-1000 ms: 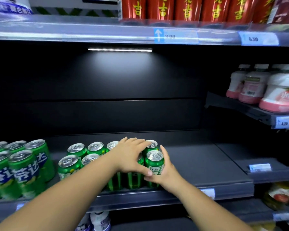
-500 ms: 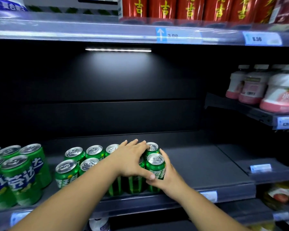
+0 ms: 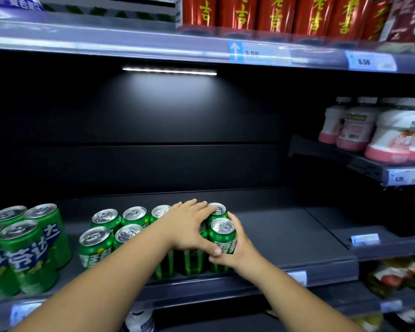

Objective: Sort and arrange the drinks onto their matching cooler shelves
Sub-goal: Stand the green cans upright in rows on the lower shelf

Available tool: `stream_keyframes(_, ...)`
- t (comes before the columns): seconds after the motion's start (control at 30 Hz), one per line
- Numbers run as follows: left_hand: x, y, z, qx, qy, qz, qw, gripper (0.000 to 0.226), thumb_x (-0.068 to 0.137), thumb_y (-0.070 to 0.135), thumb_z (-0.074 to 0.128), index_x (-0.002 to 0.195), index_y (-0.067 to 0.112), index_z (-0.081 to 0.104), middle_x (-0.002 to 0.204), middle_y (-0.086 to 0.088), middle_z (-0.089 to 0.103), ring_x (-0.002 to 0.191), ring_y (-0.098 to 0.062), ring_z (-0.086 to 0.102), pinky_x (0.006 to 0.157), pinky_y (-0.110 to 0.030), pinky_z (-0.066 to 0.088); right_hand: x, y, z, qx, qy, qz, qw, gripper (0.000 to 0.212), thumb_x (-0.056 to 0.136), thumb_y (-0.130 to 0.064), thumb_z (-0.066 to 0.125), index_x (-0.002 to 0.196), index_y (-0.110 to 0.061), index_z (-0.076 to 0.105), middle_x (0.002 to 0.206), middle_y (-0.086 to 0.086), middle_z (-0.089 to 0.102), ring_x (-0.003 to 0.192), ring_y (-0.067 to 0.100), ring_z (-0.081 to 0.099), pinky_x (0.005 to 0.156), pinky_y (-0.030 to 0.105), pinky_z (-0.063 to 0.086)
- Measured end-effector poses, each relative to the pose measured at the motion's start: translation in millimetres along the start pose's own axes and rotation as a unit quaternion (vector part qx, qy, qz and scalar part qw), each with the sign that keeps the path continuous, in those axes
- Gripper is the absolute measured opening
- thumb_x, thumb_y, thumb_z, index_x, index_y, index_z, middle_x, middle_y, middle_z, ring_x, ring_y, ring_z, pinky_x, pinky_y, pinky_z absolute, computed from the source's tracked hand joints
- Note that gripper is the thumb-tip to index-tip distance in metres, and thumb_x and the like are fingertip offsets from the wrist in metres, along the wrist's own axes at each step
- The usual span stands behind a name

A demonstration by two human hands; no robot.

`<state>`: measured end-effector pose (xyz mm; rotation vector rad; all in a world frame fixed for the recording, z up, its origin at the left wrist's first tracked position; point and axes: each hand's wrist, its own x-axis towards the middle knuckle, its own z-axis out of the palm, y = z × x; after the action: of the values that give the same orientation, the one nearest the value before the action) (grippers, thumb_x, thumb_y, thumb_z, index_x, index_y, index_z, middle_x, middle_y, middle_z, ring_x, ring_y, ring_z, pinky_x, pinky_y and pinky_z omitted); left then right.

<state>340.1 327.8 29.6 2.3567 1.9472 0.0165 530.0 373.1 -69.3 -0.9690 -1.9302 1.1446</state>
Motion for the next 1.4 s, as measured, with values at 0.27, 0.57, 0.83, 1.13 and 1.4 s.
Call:
stream_keyframes(0.27,-8.7,-12.9,-6.2,-0.078,0.057,0.047,0.994,0.134,0.044,0.099,0.05,0.155,0.03,0.022,0.163,0.002,0.024,0.15,-0.013,0.017,0.122,-0.043,0.017,-2.7,-45.3,-19.6,-0.065,-0.039,-0.015,0.997,0.136,0.045,-0.05,0.093,0.155,-0.043,0.014,0.156,-0.016,0.023,0.139,-0.001,0.036,0.099,0.005,0.036)
stream_keyframes(0.57,-45.9,-55.6,-18.2,0.018,-0.028,-0.087,0.996,0.149,0.029,0.104,0.038,0.157,0.036,0.002,0.167,-0.001,0.003,0.153,-0.025,-0.001,0.12,-0.057,-0.001,24.2,-91.2,-16.5,-0.289,-0.101,-0.028,0.951,0.145,0.036,-0.095,0.067,0.158,-0.042,0.011,0.168,-0.004,0.011,0.155,0.016,0.0,0.126,0.043,0.014)
stream_keyframes(0.83,-47.9,-60.8,-5.1,0.006,-0.002,-0.09,0.996,0.134,0.047,0.095,0.054,0.157,0.033,0.01,0.166,0.007,0.008,0.151,-0.016,0.015,0.121,-0.055,0.006,25.2,-91.3,2.1,-0.385,-0.078,-0.024,0.919,0.129,0.056,-0.083,0.073,0.16,-0.035,0.013,0.159,-0.004,0.026,0.151,0.021,0.011,0.122,0.041,0.022)
stream_keyframes(1.13,-51.2,-55.1,-1.9,0.027,0.032,-0.09,0.995,0.138,0.041,0.102,0.043,0.157,0.033,0.013,0.166,0.003,0.01,0.15,-0.019,0.018,0.122,-0.046,0.014,22.9,-90.3,2.4,-0.373,-0.071,-0.017,0.925,0.113,0.064,-0.092,0.053,0.156,-0.032,0.025,0.16,-0.008,0.029,0.154,0.023,0.01,0.123,0.042,0.019)
stream_keyframes(1.4,-75.3,-41.8,-16.8,0.089,0.087,-0.086,0.988,0.11,0.055,0.091,0.043,0.149,0.036,0.033,0.152,0.01,0.04,0.136,-0.018,0.042,0.109,-0.038,0.038,7.0,-109.1,-23.2,-0.37,-0.064,-0.044,0.926,0.092,0.078,-0.068,0.069,0.154,-0.03,0.032,0.158,-0.007,0.033,0.149,0.019,0.023,0.119,0.043,0.028)
